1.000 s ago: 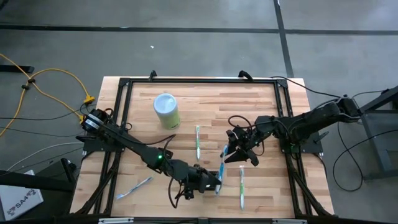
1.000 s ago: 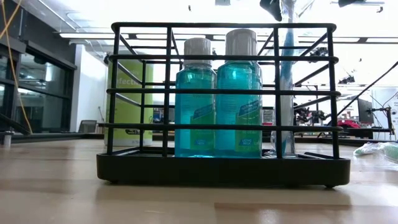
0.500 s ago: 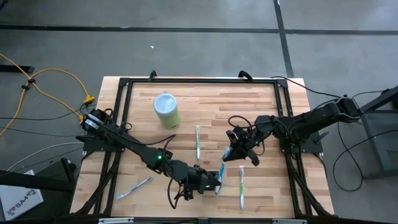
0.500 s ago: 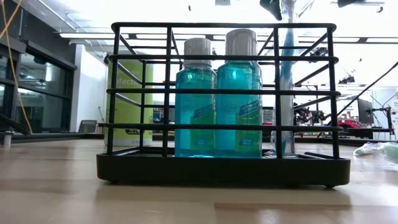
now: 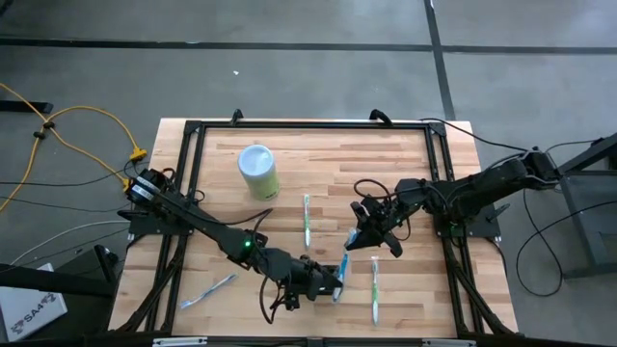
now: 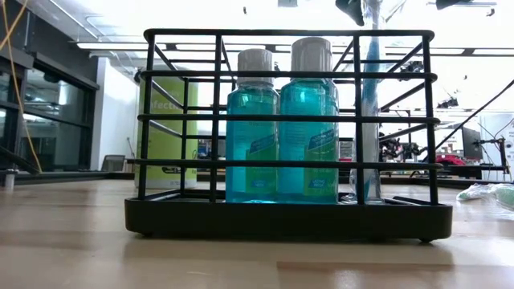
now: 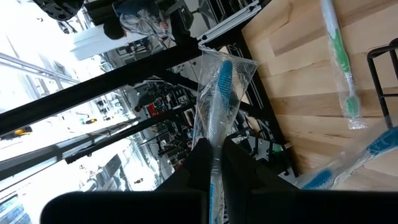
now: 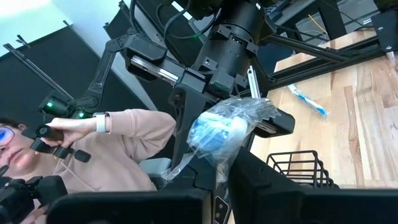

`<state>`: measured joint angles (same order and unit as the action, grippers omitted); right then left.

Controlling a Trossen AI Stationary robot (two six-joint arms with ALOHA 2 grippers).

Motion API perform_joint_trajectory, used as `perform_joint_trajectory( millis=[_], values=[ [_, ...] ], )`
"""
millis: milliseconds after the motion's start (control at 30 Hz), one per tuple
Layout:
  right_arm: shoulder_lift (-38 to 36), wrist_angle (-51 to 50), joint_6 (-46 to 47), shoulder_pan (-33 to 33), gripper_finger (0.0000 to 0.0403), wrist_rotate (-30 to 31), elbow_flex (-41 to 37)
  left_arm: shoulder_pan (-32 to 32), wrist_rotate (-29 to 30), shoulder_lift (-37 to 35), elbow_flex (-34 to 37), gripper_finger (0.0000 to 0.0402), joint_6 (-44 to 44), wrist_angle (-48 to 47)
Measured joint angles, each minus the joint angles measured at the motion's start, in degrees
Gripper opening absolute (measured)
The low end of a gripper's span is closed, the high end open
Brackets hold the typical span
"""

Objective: Pick & Place toothbrushing station
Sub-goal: Put the top blue toothbrush into the mesh organizer

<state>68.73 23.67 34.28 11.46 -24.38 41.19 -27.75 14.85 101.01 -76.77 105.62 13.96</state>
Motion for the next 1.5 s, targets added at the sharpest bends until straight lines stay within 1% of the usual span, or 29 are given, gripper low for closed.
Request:
perform_joint_trajectory(
  millis=[233, 467, 600, 767, 1200, 1333, 1500],
  values=[
    [-0.02, -0.01, -0.06, 0.0, 0.0009, 0.07, 0.0, 0.0, 0.04, 0.0, 0.02, 0.002, -0.47, -0.02],
    [-0.04, 0.08, -0.26, 0.04, 0.001, -0.08, 0.0, 0.04, 0.0, 0.0, 0.02, 0.0054, -4.97, -0.37],
    [-0.04, 0.03, -0.26, 0.04, 0.001, -0.13, 0.0, 0.09, 0.0, 0.02, 0.04, 0.0068, -5.75, -0.41],
    [-0.04, -0.01, -0.24, 0.04, 0.001, -0.15, 0.0, -0.06, -0.06, 0.02, 0.04, 0.0071, -6.8, -0.39],
    [-0.04, -0.1, 0.18, 0.14, 0.0009, -0.44, 0.0, -1.55, 0.24, 0.02, 0.04, 0.0072, -6.27, -0.2],
    [-0.02, -0.19, 0.18, 1.24, 0.0009, -0.61, 0.0, -1.57, 0.22, 0.02, 0.04, 0.0072, -6.25, -0.17],
    [0.02, -0.29, 0.35, 3.29, 0.0009, 0.75, 0.0, -1.6, 0.22, 0.02, 0.04, 0.0072, -6.25, -0.02]
  ],
)
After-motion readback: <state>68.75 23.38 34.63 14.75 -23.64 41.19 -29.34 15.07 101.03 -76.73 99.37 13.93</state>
